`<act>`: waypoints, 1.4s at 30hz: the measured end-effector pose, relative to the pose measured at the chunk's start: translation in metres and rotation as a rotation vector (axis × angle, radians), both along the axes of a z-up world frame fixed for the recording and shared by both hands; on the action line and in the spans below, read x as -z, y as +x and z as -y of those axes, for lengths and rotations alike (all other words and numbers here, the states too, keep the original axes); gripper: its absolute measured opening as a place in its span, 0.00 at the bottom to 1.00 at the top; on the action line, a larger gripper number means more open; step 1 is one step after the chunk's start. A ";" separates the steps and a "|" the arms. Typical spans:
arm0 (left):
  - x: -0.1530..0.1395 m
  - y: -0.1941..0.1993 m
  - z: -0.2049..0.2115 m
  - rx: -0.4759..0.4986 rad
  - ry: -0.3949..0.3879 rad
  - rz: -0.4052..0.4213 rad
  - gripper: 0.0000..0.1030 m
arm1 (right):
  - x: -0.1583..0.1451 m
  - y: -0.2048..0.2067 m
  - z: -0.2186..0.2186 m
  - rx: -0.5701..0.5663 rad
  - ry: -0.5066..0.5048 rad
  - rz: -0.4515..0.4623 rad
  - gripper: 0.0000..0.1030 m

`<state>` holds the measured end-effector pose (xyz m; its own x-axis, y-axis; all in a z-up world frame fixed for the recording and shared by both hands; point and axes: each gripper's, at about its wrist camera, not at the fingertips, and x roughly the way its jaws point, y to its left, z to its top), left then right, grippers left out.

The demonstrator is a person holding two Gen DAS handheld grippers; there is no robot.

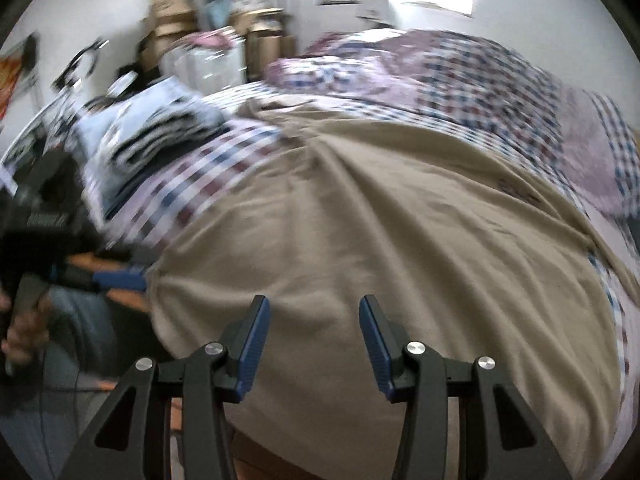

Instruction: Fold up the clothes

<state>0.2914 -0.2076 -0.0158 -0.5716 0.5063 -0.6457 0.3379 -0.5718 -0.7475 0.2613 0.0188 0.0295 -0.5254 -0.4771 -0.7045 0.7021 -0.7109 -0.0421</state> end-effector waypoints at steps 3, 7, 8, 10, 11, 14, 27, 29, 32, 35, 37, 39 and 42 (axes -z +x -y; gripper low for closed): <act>0.001 -0.002 0.005 -0.016 0.036 -0.013 0.69 | 0.009 0.021 0.027 -0.131 0.032 -0.009 0.48; 0.007 -0.006 0.015 -0.042 0.066 -0.009 0.69 | 0.023 0.045 0.064 -0.280 0.072 -0.037 0.48; 0.008 -0.007 0.016 -0.046 0.071 -0.003 0.69 | 0.028 0.048 0.072 -0.304 0.079 -0.034 0.48; 0.012 -0.008 0.016 -0.048 0.075 0.012 0.68 | 0.037 0.051 0.085 -0.328 0.091 -0.030 0.47; 0.012 -0.006 0.016 -0.047 0.079 0.012 0.69 | 0.041 0.052 0.091 -0.336 0.099 -0.036 0.47; 0.015 -0.008 0.016 -0.051 0.100 -0.009 0.69 | 0.052 0.055 0.109 -0.360 0.122 -0.054 0.47; 0.028 -0.003 0.026 -0.079 0.183 -0.031 0.69 | 0.065 0.021 0.130 -0.286 0.018 0.088 0.37; 0.030 -0.003 0.028 -0.083 0.196 -0.033 0.69 | 0.067 0.023 0.134 -0.303 0.031 0.081 0.37; 0.032 -0.002 0.030 -0.088 0.214 -0.038 0.69 | 0.067 0.031 0.139 -0.343 0.061 0.067 0.36; 0.032 -0.003 0.031 -0.093 0.224 -0.040 0.69 | 0.071 0.037 0.147 -0.361 0.107 0.045 0.26; 0.032 -0.002 0.031 -0.099 0.223 -0.036 0.69 | 0.074 0.041 0.151 -0.362 0.139 0.019 0.02; 0.034 -0.002 0.031 -0.105 0.214 -0.021 0.69 | 0.071 0.048 0.151 -0.368 0.145 -0.024 0.01; 0.037 -0.002 0.030 -0.108 0.191 0.028 0.69 | 0.066 0.058 0.149 -0.368 0.155 -0.104 0.01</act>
<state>0.2892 -0.2376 -0.0532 -0.6121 0.5581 -0.5602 0.4116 -0.3801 -0.8283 0.3192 -0.1303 -0.0366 -0.4116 -0.5385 -0.7353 0.8946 -0.3929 -0.2131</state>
